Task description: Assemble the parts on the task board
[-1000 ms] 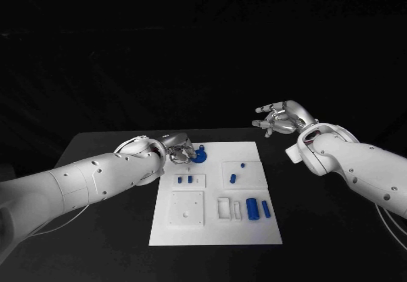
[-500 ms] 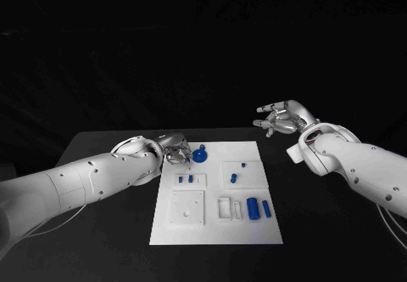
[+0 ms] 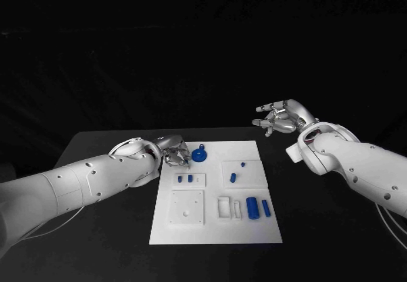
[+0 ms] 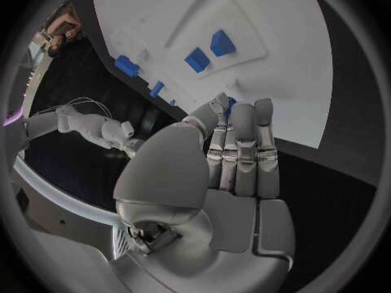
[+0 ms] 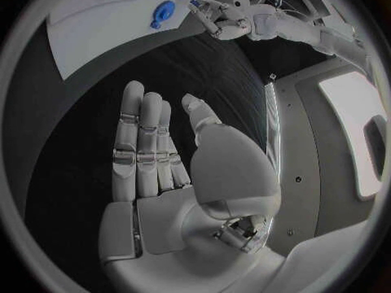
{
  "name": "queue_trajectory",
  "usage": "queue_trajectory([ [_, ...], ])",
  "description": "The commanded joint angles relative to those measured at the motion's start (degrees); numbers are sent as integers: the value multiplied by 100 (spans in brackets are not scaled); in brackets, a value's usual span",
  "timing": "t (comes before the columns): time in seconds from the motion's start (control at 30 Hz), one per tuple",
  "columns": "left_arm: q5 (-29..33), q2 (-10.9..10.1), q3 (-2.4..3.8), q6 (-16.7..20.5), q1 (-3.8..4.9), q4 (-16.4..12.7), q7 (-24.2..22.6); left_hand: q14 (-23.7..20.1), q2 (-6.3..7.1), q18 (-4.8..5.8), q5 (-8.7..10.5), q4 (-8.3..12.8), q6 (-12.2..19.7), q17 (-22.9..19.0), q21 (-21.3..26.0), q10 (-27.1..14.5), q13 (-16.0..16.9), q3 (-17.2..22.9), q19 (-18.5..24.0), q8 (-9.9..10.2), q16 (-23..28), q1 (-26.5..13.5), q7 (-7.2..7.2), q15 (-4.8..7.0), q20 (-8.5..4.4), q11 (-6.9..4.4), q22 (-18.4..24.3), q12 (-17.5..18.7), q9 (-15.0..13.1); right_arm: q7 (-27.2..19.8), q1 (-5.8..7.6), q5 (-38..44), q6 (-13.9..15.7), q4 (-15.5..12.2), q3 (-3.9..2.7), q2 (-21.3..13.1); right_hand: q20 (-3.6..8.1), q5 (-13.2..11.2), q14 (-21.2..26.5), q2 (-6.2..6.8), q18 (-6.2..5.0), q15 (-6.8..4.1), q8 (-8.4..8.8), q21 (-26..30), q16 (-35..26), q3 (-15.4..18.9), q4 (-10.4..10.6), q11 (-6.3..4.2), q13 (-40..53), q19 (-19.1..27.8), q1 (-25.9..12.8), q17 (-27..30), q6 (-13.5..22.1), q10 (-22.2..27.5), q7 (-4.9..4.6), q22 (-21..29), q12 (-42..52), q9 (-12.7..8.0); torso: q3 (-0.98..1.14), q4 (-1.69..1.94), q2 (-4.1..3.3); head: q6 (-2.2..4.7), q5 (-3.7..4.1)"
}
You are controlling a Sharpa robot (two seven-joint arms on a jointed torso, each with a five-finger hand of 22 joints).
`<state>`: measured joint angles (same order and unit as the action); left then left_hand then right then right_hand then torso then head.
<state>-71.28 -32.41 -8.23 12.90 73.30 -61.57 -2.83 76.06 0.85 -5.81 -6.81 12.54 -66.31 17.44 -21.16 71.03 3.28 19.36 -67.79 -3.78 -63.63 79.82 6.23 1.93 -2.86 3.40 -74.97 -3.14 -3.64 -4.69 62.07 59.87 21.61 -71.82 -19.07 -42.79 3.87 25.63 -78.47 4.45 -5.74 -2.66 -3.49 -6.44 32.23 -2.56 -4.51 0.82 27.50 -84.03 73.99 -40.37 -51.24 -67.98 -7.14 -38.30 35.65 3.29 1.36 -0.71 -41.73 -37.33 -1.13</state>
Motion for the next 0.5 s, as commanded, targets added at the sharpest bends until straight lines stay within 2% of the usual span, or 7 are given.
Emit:
queue_trajectory([
  [0.03,65,6,1,-85,-9,-20,-63,29,4,-58,-26,-39,26,8,23,47,7,11,-22,21,31,-8,-3,-5,-8,7,-110,-18,-3,-58,-2,1,-41,-5,-3,3,-22,27,42,-13,36,7,14,-29,3,34,-13,-9,-5,-131,27,5,-48,19,-9,5,-20,8,2,-1,-2,-3,-4],
  [0.23,68,26,-1,-131,-46,-18,-72,29,4,-58,-26,-39,26,8,23,47,7,11,-22,21,31,-8,-3,-5,-8,7,-110,-18,-3,-61,-2,1,-45,-1,-3,12,-22,27,42,-13,36,7,14,-29,3,34,-13,-9,-5,-131,27,5,-48,19,-9,5,-20,8,2,-12,-1,-5,-13],
  [0.5,70,56,-13,-175,-77,29,-70,32,-3,-60,-26,-38,24,13,17,50,7,13,-22,21,29,-8,-2,-5,-9,7,-111,-18,-3,-62,-2,1,-43,2,-3,18,-21,30,42,-11,37,6,14,-34,-3,34,-20,-9,-20,-131,31,9,-49,15,-9,24,-28,8,1,-6,-1,-11,-24],
])
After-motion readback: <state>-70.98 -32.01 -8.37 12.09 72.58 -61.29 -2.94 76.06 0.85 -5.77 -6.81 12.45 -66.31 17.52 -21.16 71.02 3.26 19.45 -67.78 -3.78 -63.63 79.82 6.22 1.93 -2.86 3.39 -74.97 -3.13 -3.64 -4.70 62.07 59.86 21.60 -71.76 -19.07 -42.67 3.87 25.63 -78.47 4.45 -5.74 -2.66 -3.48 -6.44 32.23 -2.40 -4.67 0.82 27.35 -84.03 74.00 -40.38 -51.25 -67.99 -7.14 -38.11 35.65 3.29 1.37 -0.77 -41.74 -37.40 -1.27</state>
